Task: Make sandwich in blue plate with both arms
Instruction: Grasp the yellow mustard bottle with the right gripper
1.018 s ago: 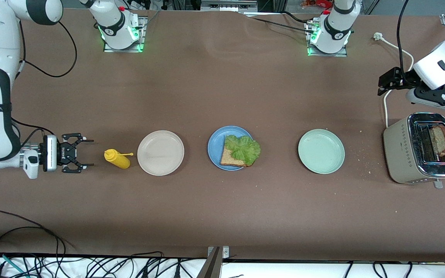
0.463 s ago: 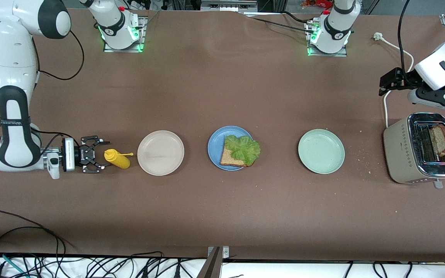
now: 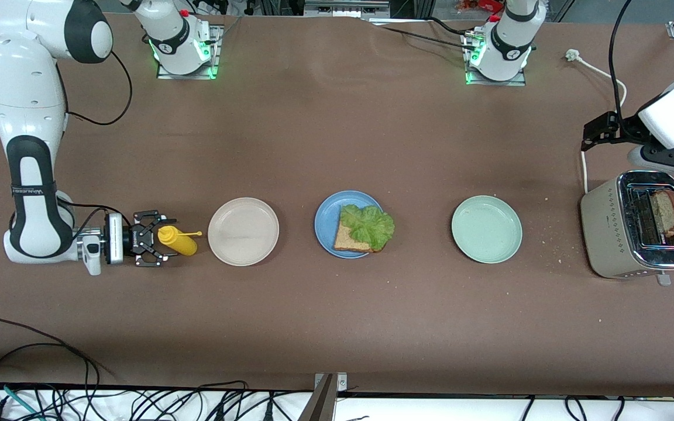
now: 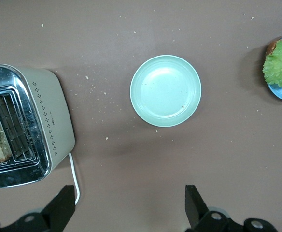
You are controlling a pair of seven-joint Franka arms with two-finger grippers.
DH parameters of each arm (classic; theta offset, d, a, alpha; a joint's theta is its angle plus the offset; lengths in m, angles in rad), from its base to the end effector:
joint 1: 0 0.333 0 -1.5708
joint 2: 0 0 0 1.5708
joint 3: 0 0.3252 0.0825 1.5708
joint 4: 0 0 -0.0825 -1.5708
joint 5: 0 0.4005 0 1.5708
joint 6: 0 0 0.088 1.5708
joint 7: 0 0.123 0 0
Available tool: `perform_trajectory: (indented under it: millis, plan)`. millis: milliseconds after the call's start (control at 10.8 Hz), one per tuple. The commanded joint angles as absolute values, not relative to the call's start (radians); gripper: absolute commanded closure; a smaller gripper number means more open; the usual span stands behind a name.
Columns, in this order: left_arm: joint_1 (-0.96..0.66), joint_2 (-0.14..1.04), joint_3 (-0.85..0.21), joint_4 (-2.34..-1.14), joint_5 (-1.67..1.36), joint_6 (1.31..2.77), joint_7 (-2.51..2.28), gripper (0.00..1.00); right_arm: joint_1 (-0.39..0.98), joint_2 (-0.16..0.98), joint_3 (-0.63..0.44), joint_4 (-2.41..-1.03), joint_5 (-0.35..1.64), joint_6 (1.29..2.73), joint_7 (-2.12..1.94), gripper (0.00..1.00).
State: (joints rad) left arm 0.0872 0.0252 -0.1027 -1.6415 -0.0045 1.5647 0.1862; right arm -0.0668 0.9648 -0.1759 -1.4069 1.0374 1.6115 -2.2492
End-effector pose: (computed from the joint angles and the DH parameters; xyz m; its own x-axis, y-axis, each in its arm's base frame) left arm 0.5721 -0.0088 0.5685 0.9747 -0.2005 -0.0986 -0.1989 -0.9797 0.0258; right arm 0.6773 -0.0432 0.1037 0.1194 0.5317 0.8385 0.9733 0.1041 -0.2046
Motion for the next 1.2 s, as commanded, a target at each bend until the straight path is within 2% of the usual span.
perform_trajectory:
  millis: [0,185,278,370,463,648,740,833,1111]
  plan:
    - [0.091,0.038,-0.107,-1.611,-0.009,1.546,0.195,0.0,-0.063,0.992,-0.164,-1.373,1.066,1.65,-2.243,0.0]
    - [0.092,0.038,-0.107,-1.611,-0.009,1.546,0.195,0.0,-0.051,0.999,-0.164,-1.37,1.087,1.663,-2.244,0.0]
    - [0.092,0.038,-0.107,-1.611,-0.009,1.545,0.195,0.0,-0.045,1.0,-0.164,-1.37,1.101,1.664,-2.243,0.07]
    - [0.092,0.038,-0.107,-1.611,-0.009,1.545,0.195,0.0,-0.04,1.0,-0.164,-1.37,1.103,1.664,-2.243,0.18]
    - [0.092,0.038,-0.107,-1.611,-0.009,1.546,0.193,0.0,-0.038,1.0,-0.164,-1.37,1.107,1.673,-2.243,0.36]
    - [0.091,0.038,-0.109,-1.611,-0.009,1.545,0.192,0.0,-0.032,1.0,-0.164,-1.37,1.109,1.683,-2.246,0.79]
    - [0.091,0.038,-0.109,-1.609,-0.009,1.546,0.192,0.0,-0.032,0.999,-0.164,-1.368,1.109,1.684,-2.255,0.93]
    - [0.091,0.038,-0.109,-1.609,-0.009,1.546,0.192,0.0,-0.031,0.997,-0.166,-1.356,1.106,1.683,-2.256,1.0]
    - [0.091,0.038,-0.109,-1.611,-0.009,1.546,0.192,0.0,-0.011,0.967,-0.169,-1.348,1.076,1.712,-2.227,1.0]
